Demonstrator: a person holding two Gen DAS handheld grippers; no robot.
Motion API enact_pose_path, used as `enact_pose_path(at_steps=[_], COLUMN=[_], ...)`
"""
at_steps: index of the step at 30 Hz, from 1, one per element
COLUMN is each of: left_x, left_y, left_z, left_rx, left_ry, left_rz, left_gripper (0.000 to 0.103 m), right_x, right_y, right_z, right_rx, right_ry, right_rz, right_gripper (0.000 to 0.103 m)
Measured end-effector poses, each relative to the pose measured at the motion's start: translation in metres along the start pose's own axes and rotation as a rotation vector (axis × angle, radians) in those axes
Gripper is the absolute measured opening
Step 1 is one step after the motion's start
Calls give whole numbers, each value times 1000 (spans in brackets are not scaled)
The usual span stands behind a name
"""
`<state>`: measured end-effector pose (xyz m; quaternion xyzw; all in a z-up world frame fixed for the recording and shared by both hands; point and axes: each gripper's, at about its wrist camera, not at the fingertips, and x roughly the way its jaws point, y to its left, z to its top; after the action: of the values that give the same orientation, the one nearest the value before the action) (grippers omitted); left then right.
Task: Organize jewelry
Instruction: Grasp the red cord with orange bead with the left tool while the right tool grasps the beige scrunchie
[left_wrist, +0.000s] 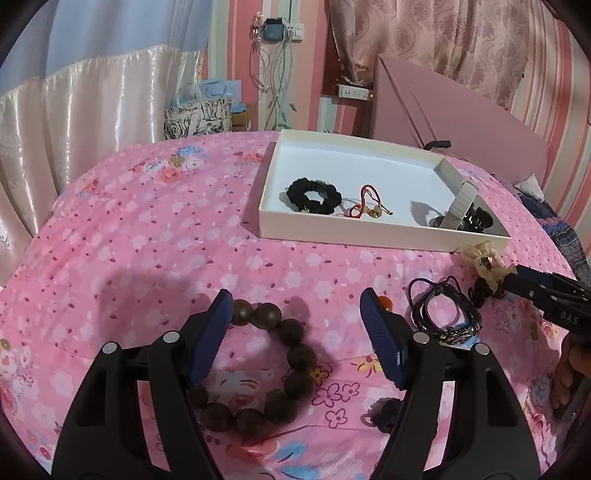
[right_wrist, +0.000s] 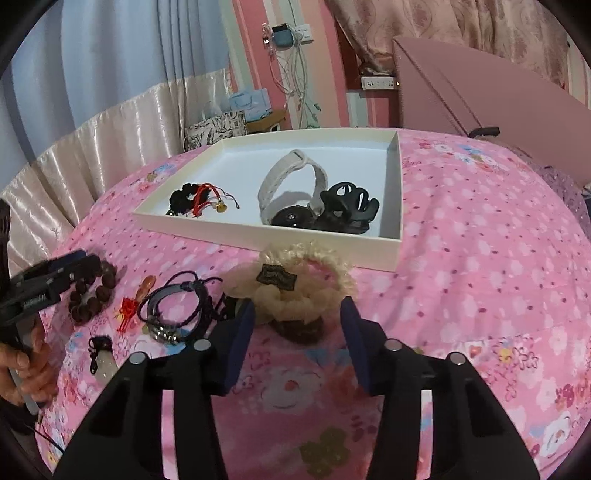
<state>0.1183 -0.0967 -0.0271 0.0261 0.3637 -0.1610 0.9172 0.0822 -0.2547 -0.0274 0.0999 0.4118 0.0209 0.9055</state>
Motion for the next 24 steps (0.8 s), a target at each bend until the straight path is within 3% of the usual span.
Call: enact_pose_path(at_steps=[1,3,5,7,12,15,19,24], left_x=[2,4,6,8,14,22,28,27], left_y=[-1,-4,-11,-19,-39,-52,-64,-65], left_z=[0,0,-1,-2,-5,-8,-12,-13], left_rx=[-1,7,41,76,139,198,255,252], left_ry=[6,18,30,43,70,91,120,139], left_rz=[-3,1,18,20,-5,36,37,-39], left_gripper=[71,71,65,59,56,49,41,39], right_x=[4,13,13,10,-11,-22,-23,-22], right_y=[-2,-5,-6,-7,-17,-27,-39,-39], right_z=[1,2,2,1,-1,-1,0,-1], right_rx=[12,27,38,43,90,124,171,166], right_ry=[3,32,30,11,-97,-142,-143,-142], right_rz=[5,18,29,31,-10,-23,6,14], right_gripper=[43,19,11,10,9,9,9,9])
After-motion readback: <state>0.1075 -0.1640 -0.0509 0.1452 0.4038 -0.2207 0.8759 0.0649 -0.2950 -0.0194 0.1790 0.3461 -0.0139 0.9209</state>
